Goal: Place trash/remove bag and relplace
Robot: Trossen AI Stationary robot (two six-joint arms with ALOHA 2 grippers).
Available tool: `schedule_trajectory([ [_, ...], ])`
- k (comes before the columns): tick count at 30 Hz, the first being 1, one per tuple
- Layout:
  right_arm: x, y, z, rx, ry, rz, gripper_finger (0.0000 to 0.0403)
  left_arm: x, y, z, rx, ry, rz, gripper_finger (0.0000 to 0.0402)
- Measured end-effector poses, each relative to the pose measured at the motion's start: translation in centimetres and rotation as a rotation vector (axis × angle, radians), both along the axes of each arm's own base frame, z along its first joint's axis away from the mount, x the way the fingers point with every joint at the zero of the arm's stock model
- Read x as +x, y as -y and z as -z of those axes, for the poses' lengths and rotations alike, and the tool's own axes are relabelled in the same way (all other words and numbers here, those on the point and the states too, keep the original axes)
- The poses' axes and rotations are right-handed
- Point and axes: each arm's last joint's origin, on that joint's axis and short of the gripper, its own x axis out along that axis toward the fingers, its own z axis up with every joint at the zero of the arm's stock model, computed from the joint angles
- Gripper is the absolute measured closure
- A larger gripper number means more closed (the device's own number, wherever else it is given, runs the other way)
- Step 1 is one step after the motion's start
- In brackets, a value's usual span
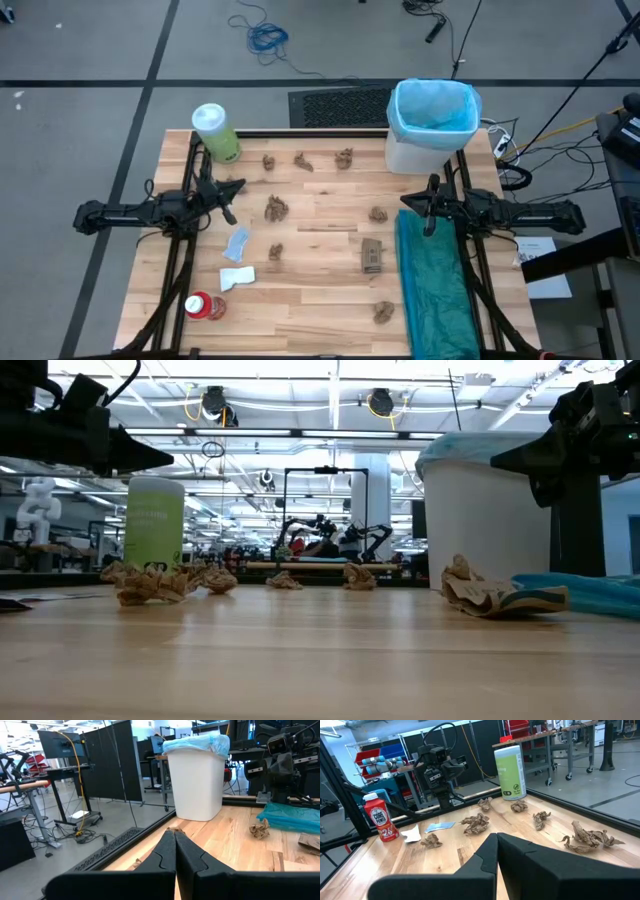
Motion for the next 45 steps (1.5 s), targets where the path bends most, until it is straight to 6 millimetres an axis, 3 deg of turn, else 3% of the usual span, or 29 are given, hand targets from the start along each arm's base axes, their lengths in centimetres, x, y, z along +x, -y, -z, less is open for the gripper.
schedule_trajectory([
  [8,0.0,0.0,-0.3,-0.004,0.026,-0.002,0.0403,0.0,0.0,0.0,0.0,0.0,0.0,0.0402],
  [11,0.1,-0.3,-0.5,-0.051,0.035,-0.086,0.0403,0.0,0.0,0.0,0.0,0.0,0.0,0.0402],
  [22,1.4,-0.3,1.3,0.013,-0.174,-0.105,0.0397,0.0,0.0,0.0,0.0,0.0,0.0,0.0402],
  [29,2.1,-0.3,2.4,0.077,-0.299,-0.089,0.0331,0.0,0.0,0.0,0.0,0.0,0.0,0.0402],
  [36,3.2,-0.1,2.3,0.073,-0.398,-0.036,0.0257,0.0,0.0,0.0,0.0,0.0,0.0,0.0402],
  [45,5.7,0.0,1.5,0.028,-0.533,-0.015,0.0219,0.0,0.0,0.0,-0.001,0.001,0.0,0.0402],
])
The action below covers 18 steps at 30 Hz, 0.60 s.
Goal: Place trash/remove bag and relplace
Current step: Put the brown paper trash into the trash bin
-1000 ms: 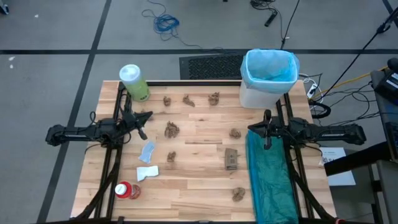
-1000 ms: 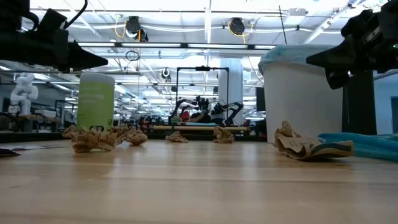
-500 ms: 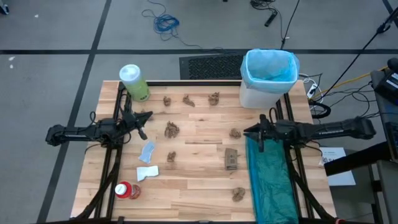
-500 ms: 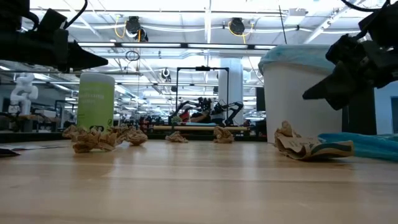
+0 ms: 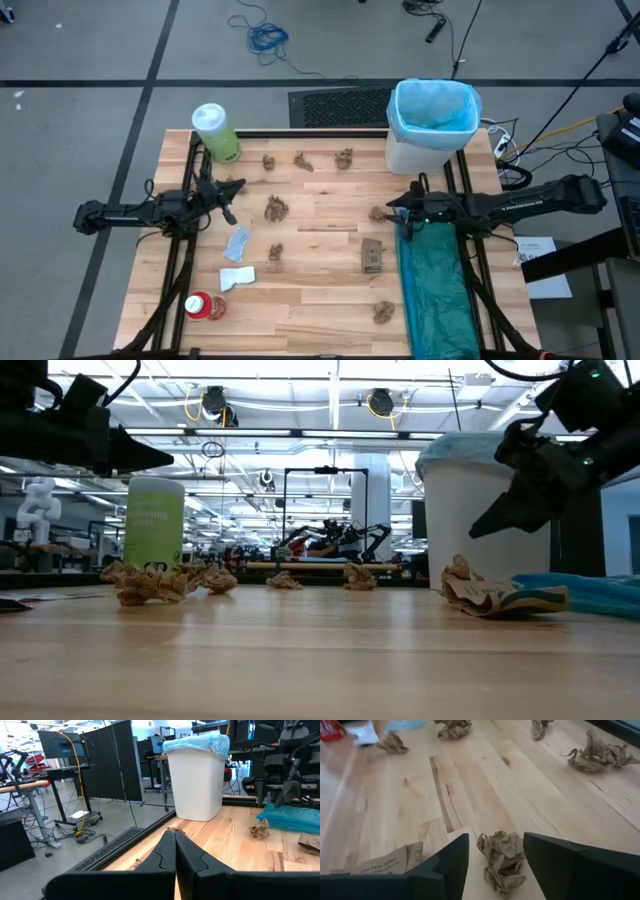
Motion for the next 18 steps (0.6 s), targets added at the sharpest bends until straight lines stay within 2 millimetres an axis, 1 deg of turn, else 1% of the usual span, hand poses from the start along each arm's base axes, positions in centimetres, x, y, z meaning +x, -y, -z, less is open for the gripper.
schedule_trajectory([
  [2,0.7,0.0,-0.1,-0.012,-0.032,-0.008,0.0218,0.0,0.0,0.0,-0.029,0.017,0.006,0.0402],
  [6,2.1,0.0,0.0,-0.013,-0.09,-0.01,0.0218,0.0,0.0,0.0,-0.179,0.101,0.017,0.0402],
  [8,2.7,0.0,0.2,-0.007,-0.121,-0.005,0.0218,0.0,0.0,0.0,-0.22,0.124,0.019,0.0402],
  [11,3.5,0.0,0.8,0.022,-0.169,0.015,0.0218,0.0,0.0,0.0,-0.226,0.127,0.019,0.0402],
  [14,4.1,0.1,1.7,0.056,-0.223,0.049,0.0219,0.0,0.0,0.0,-0.186,0.105,0.017,0.0402],
  [16,4.4,0.3,2.3,0.07,-0.256,0.07,0.0227,0.0,0.0,0.0,-0.175,0.099,0.016,0.0402],
  [18,4.8,0.4,2.8,0.08,-0.274,0.088,0.0244,0.0,0.0,0.0,-0.159,0.089,0.025,0.0402],
])
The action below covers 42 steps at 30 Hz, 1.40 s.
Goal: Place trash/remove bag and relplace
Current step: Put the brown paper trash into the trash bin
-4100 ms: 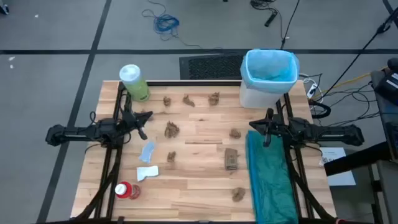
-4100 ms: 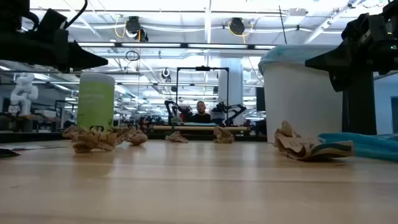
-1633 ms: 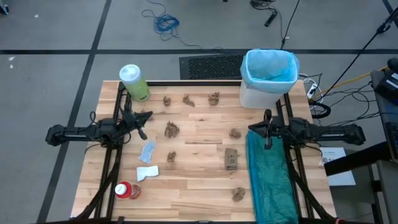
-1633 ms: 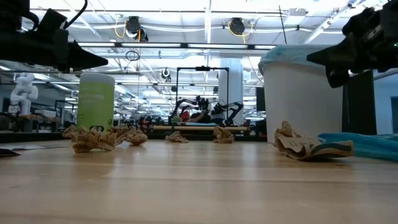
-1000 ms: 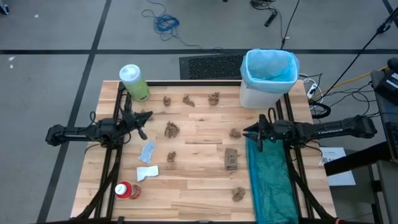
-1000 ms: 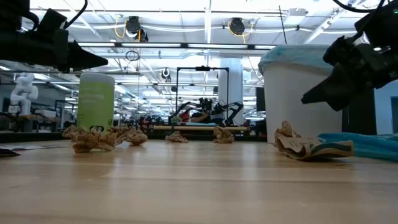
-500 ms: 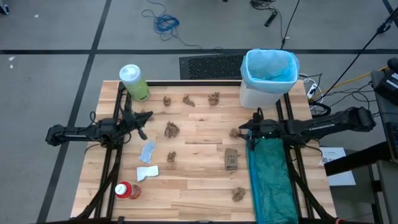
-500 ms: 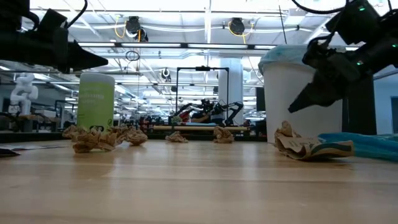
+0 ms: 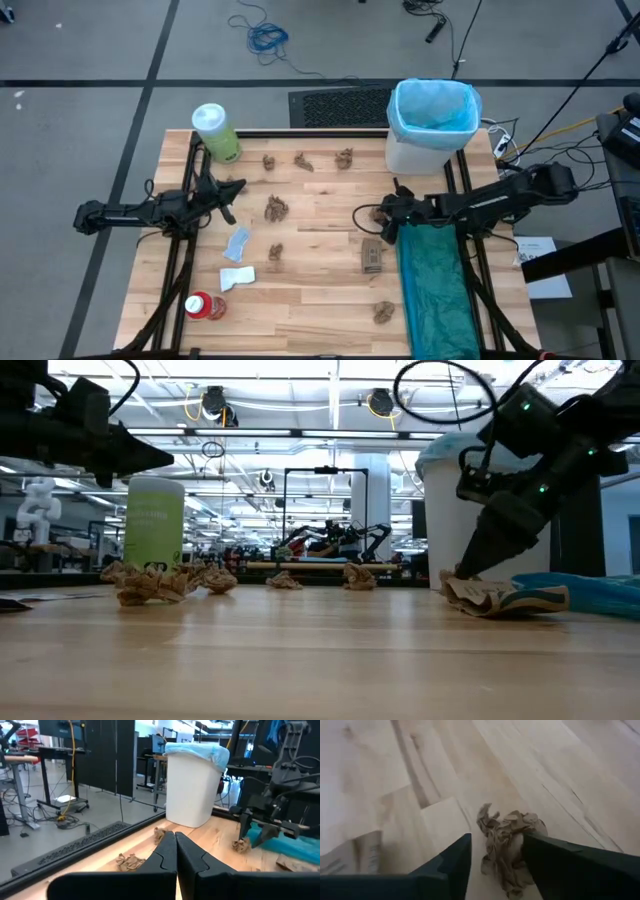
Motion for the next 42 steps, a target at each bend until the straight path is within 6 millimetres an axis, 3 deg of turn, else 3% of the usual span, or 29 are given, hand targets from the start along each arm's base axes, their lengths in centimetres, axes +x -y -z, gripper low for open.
schedule_trajectory([
  [4,0.9,0.0,0.2,0.005,0.003,0.002,0.0316,0.0,0.1,0.0,0.025,-0.009,0.026,0.0402],
  [6,1.6,-0.1,-0.2,0.006,0.013,-0.013,0.0367,0.0,0.1,-0.1,0.026,-0.002,0.034,0.0402],
  [8,2.4,-0.4,-1.1,-0.015,0.039,-0.048,0.0391,0.0,0.1,-0.3,0.026,0.017,0.036,0.0402],
  [16,6.5,-1.0,-7.8,-0.104,0.189,-0.145,0.04,0.0,0.1,-0.5,0.028,0.042,0.051,0.0402],
  [24,8.5,-0.2,-16.2,-0.286,0.122,-0.147,0.0402,0.1,0.1,-0.5,0.028,0.035,0.052,0.0402],
  [34,5.9,3.3,-27.0,-0.587,-0.052,0.169,0.0403,0.3,0.1,-0.4,0.012,0.032,0.053,0.0402],
  [38,4.1,6.3,-28.9,-0.628,-0.132,0.328,0.0403,0.4,0.1,-0.5,0.002,0.048,0.054,0.0402],
  [42,2.1,9.9,-29.5,-0.629,-0.214,0.48,0.0403,0.5,0.1,-0.5,-0.02,0.054,0.055,0.0402],
])
